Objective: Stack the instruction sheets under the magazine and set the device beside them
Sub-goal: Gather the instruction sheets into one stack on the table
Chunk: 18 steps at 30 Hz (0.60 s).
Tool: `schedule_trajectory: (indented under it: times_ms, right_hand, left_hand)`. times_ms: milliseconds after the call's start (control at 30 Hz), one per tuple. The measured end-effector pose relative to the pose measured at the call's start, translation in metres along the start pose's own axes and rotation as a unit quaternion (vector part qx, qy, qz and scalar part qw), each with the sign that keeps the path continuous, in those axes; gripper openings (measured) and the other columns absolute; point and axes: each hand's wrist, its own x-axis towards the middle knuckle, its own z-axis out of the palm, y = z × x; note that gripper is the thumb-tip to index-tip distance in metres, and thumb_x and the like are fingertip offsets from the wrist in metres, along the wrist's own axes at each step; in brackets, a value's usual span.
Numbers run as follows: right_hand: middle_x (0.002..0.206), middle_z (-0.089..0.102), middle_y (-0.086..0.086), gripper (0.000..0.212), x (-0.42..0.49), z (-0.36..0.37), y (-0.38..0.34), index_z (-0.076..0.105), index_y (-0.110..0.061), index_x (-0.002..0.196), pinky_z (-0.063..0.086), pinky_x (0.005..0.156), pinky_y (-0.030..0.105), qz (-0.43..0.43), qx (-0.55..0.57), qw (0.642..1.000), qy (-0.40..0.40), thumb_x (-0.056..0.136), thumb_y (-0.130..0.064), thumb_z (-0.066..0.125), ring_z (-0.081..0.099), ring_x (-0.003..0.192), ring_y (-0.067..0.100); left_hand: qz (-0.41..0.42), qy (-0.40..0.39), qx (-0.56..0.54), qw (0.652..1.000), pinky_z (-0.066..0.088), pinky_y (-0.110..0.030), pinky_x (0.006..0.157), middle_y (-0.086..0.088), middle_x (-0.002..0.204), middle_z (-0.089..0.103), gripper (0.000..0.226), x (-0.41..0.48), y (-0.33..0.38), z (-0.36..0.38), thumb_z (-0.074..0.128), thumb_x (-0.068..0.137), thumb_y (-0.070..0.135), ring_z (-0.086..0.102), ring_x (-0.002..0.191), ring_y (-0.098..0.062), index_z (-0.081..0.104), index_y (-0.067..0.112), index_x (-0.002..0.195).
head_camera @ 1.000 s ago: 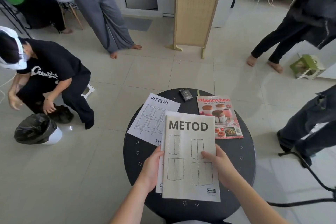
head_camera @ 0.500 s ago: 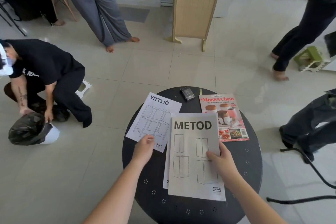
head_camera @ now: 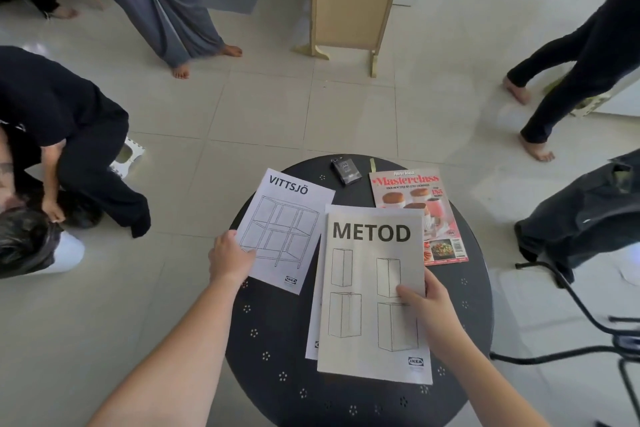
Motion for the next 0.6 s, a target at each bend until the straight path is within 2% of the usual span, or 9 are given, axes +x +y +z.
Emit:
schedule_trajectory:
  times_ms: [167,333,433,500,600]
  right_hand:
    - [0.119,0.082,0.006,0.037,0.003,-0.004,0.001,0.067,-0.023,0.132,0.063,0.093,0.061,0.01,0.02,1.0,0.003,0.102,-0.003,0.064,0.08,0.105,0.034]
    - [0.115,0.083,0.006,0.036,0.002,-0.009,0.0,0.069,-0.024,0.127,0.064,0.09,0.06,0.007,0.024,1.0,0.009,0.102,0.0,0.062,0.081,0.101,0.035]
    - [0.114,0.083,0.005,0.036,0.0,-0.01,0.0,0.068,-0.023,0.128,0.066,0.086,0.057,0.004,0.028,1.0,0.011,0.102,0.001,0.062,0.081,0.1,0.034]
    - [0.112,0.084,0.003,0.036,-0.001,-0.011,0.0,0.07,-0.025,0.124,0.066,0.083,0.053,0.0,0.029,0.999,0.014,0.102,0.002,0.063,0.081,0.098,0.033]
    - [0.106,0.085,0.001,0.036,-0.006,-0.013,0.0,0.071,-0.027,0.119,0.066,0.074,0.045,-0.005,0.032,0.999,0.016,0.101,0.004,0.062,0.083,0.091,0.027]
  left_hand:
    - [-0.018,-0.01,0.038,0.999,0.052,-0.056,0.109,-0.014,0.156,0.052,0.078,-0.008,0.002,0.009,0.084,0.09,0.03,0.052,0.141,-0.043,0.048,0.01,0.157]
    - [-0.034,0.015,0.064,0.997,0.049,-0.058,0.11,-0.016,0.149,0.055,0.077,-0.016,0.002,0.017,0.089,0.086,0.031,0.053,0.138,-0.043,0.051,0.012,0.15]
    - [-0.053,0.002,0.046,0.998,0.045,-0.057,0.11,-0.015,0.149,0.056,0.086,-0.019,0.003,0.017,0.095,0.081,0.032,0.052,0.138,-0.043,0.049,0.013,0.151]
    - [-0.04,-0.003,0.049,0.998,0.049,-0.053,0.104,-0.013,0.14,0.065,0.077,-0.019,0.002,0.014,0.094,0.08,0.03,0.058,0.131,-0.042,0.054,0.015,0.144]
    - [0.004,-0.03,-0.003,1.0,0.061,-0.046,0.088,-0.009,0.117,0.077,0.029,-0.021,-0.001,0.014,0.07,0.09,0.01,0.069,0.105,-0.036,0.066,0.017,0.118]
